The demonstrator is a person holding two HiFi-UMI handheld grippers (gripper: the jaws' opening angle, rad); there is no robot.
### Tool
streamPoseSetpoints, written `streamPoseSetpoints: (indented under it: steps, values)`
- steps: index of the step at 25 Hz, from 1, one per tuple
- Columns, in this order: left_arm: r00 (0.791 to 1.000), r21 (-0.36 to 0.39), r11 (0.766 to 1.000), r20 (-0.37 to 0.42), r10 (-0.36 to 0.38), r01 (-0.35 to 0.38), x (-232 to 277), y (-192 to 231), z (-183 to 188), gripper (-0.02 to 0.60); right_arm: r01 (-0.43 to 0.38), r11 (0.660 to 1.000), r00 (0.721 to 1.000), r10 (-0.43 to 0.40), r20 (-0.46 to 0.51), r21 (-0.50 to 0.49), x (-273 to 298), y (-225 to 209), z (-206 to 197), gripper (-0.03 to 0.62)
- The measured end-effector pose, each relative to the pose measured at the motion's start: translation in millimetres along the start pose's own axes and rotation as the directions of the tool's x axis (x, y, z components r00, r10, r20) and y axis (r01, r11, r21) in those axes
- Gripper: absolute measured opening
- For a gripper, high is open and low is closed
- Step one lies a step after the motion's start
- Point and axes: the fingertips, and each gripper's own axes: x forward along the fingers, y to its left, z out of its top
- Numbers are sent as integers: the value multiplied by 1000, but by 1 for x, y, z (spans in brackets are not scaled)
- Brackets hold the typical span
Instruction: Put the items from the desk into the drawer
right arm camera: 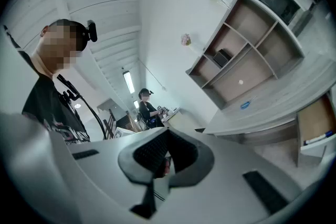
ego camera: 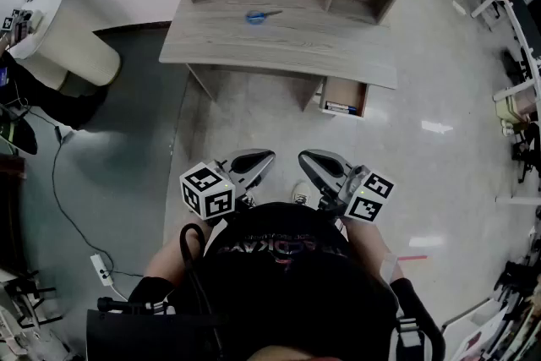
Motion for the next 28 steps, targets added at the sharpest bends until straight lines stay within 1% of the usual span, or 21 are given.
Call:
streamPoseSetpoints:
  steps: [12, 18, 28]
  values:
    - [1000, -17, 1000, 2, 15, -15, 6, 7, 5, 11, -3, 1000, 1000, 3, -12, 14, 6, -11, 3, 9]
    - [1000, -21, 1000, 3, 13, -13, 5, 7, 4, 11, -30, 1000, 999, 31, -14, 8, 9, -6, 3, 11]
    - [999, -46, 999, 26, 23, -21, -13, 14, 2, 11, -35, 999, 999, 35, -17, 5, 19, 4, -2, 11]
